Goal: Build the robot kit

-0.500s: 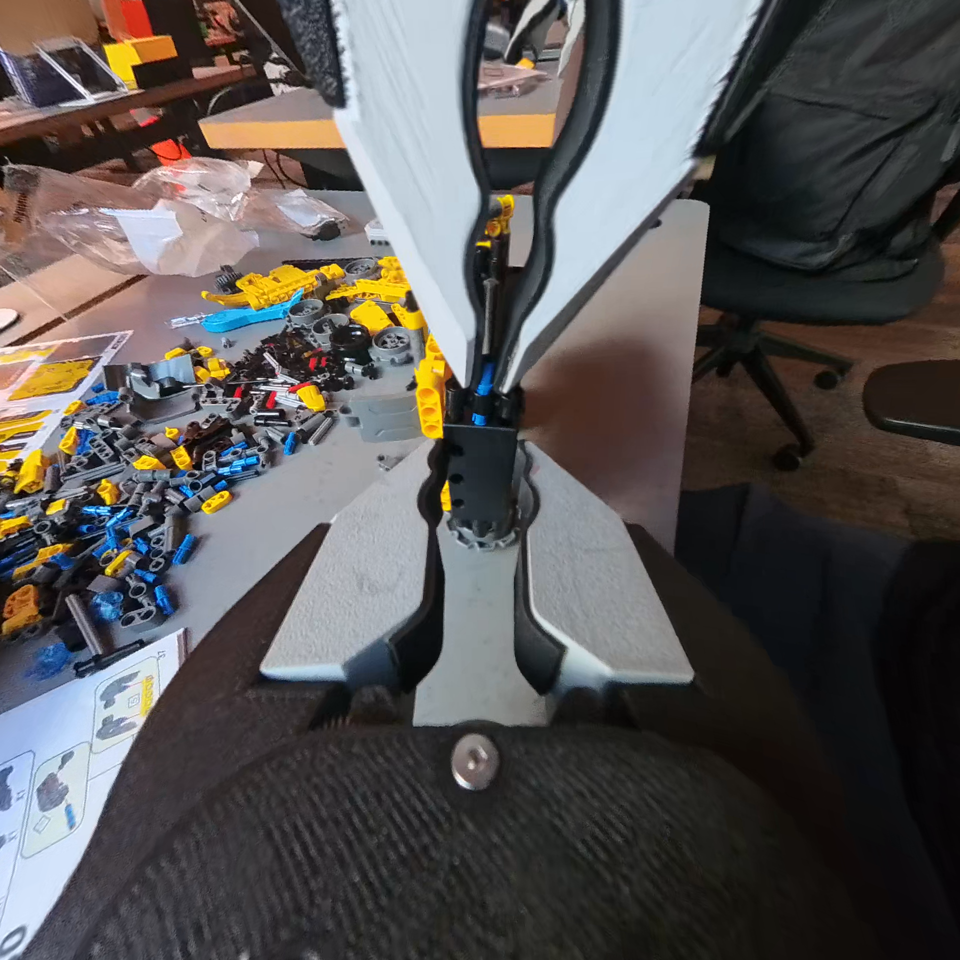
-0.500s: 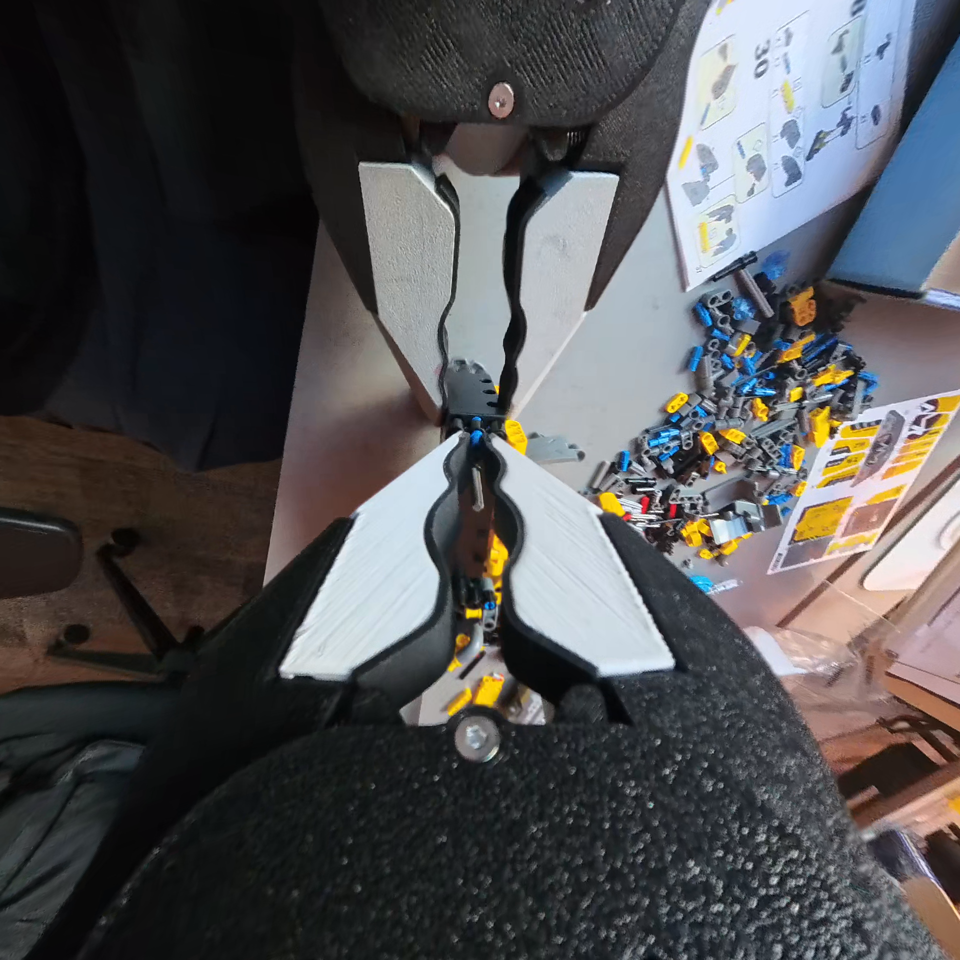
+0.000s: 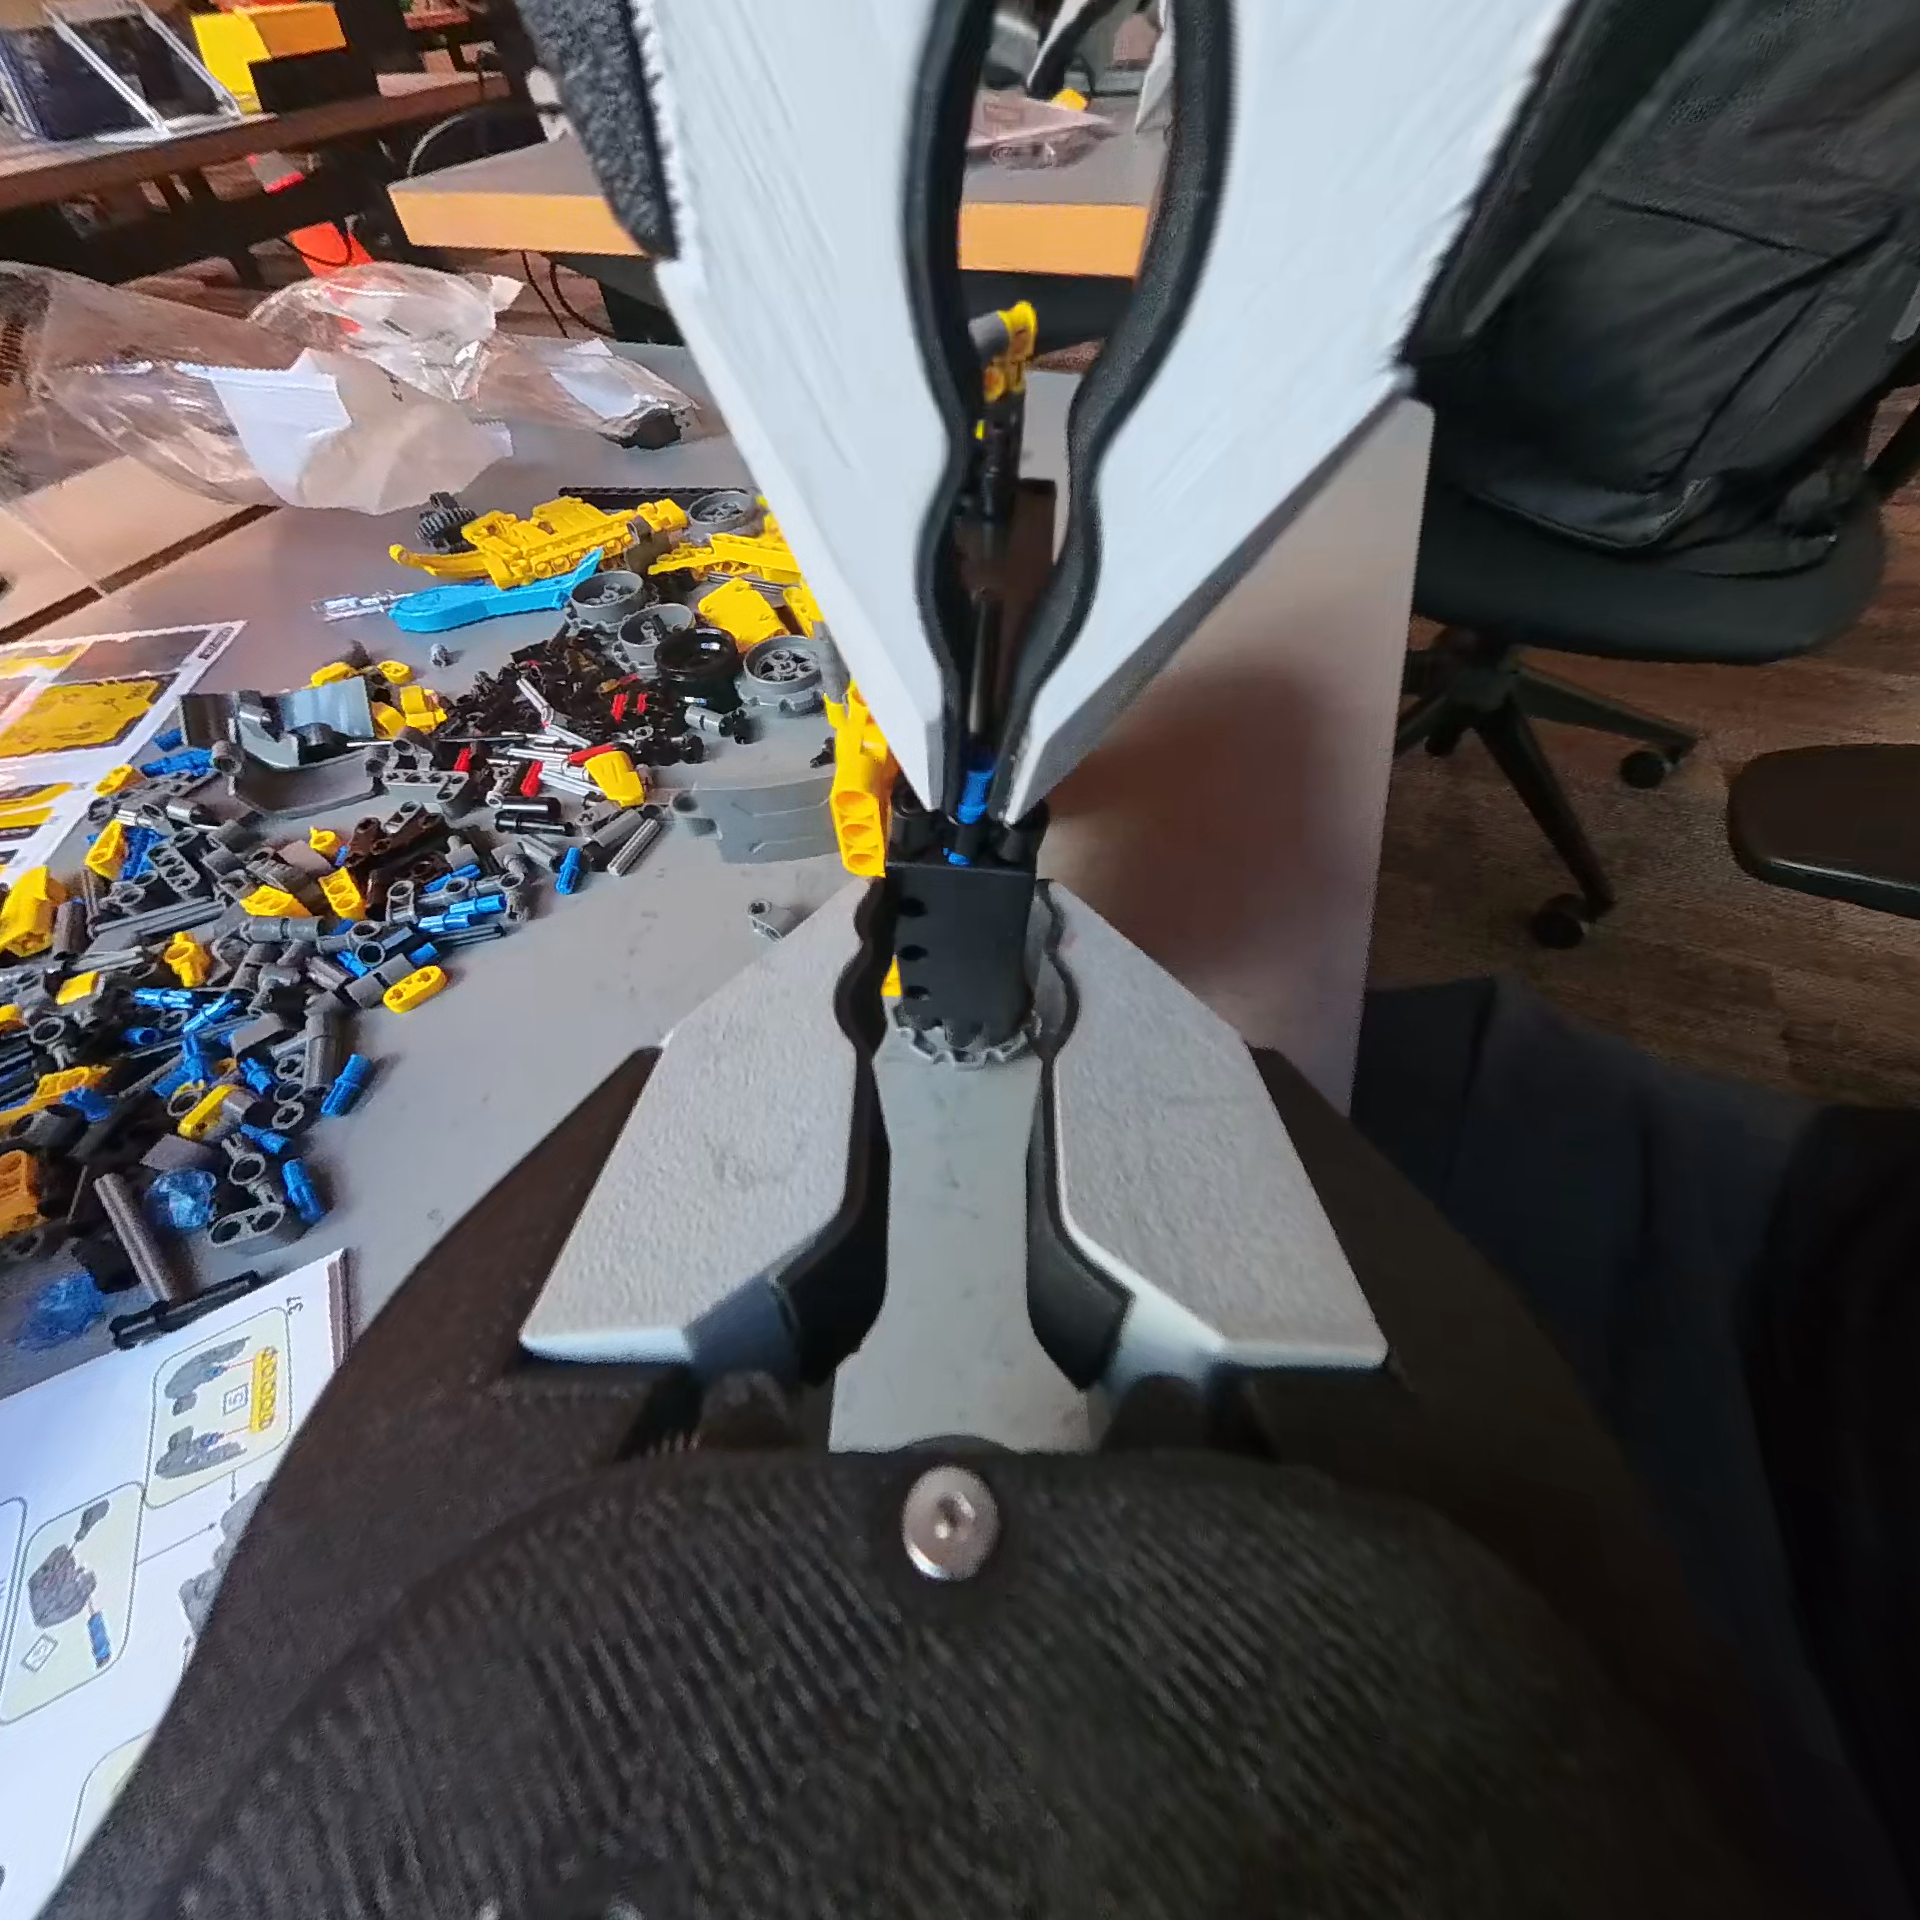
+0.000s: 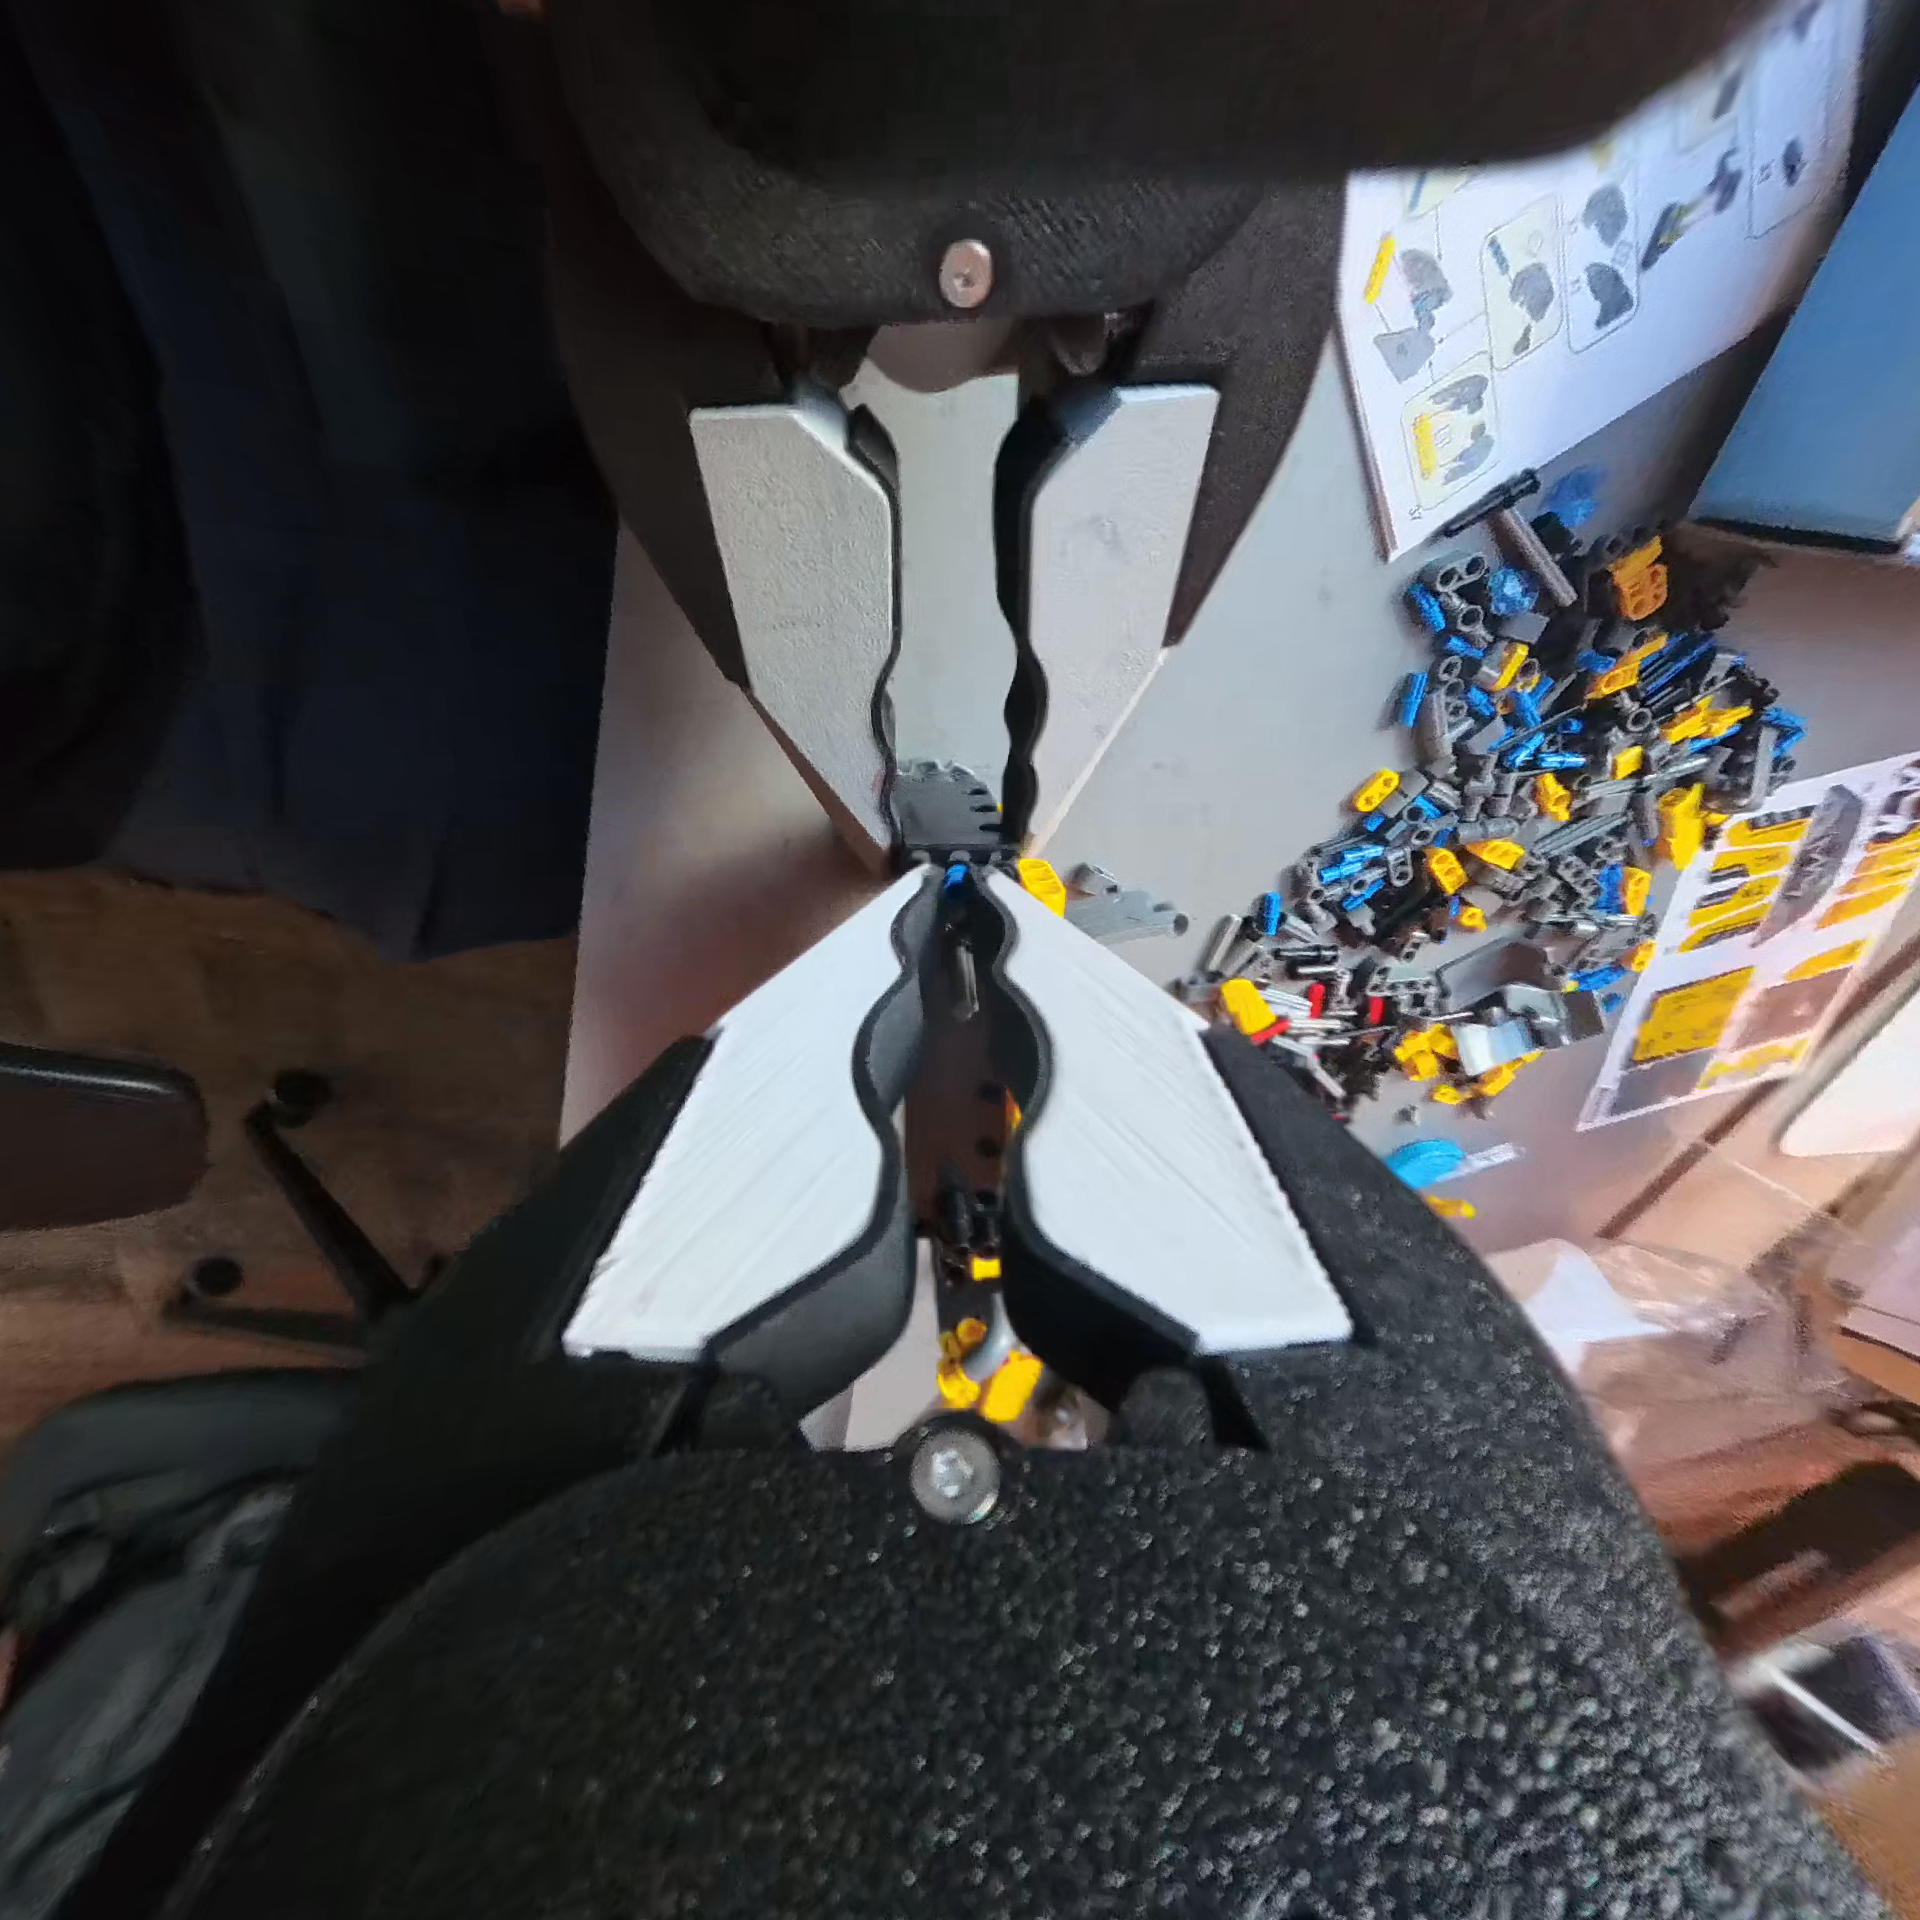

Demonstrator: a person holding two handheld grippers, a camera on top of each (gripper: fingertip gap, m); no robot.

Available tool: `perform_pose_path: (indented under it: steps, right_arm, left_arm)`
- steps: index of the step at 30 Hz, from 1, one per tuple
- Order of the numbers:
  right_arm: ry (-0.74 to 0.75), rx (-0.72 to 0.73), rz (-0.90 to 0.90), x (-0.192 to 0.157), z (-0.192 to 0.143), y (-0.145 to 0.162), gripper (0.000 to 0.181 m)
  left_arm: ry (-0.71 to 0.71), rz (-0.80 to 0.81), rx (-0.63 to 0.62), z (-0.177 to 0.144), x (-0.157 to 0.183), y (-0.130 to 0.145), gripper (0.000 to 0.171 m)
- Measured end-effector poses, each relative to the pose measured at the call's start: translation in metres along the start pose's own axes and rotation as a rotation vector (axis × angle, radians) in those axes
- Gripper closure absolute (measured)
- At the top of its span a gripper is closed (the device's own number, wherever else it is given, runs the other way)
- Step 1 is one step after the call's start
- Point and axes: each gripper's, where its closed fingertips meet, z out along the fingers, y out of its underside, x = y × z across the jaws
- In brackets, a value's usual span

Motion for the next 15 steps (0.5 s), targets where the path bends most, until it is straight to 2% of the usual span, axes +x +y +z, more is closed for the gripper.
perform_pose_path:
  steps: [11, 15]
  right_arm:
    - [-0.098, 0.117, 0.131, 0.0011, 0.0044, -0.0028, 0.178]
    - [-0.041, 0.169, 0.166, 0.0003, -0.0002, 0.0001, 0.177]
  left_arm:
    - [0.022, 0.034, -0.010, 0.0055, 0.0035, 0.0007, 0.149]
    - [-0.032, 0.084, 0.018, 0.0036, 0.0023, -0.0031, 0.149]
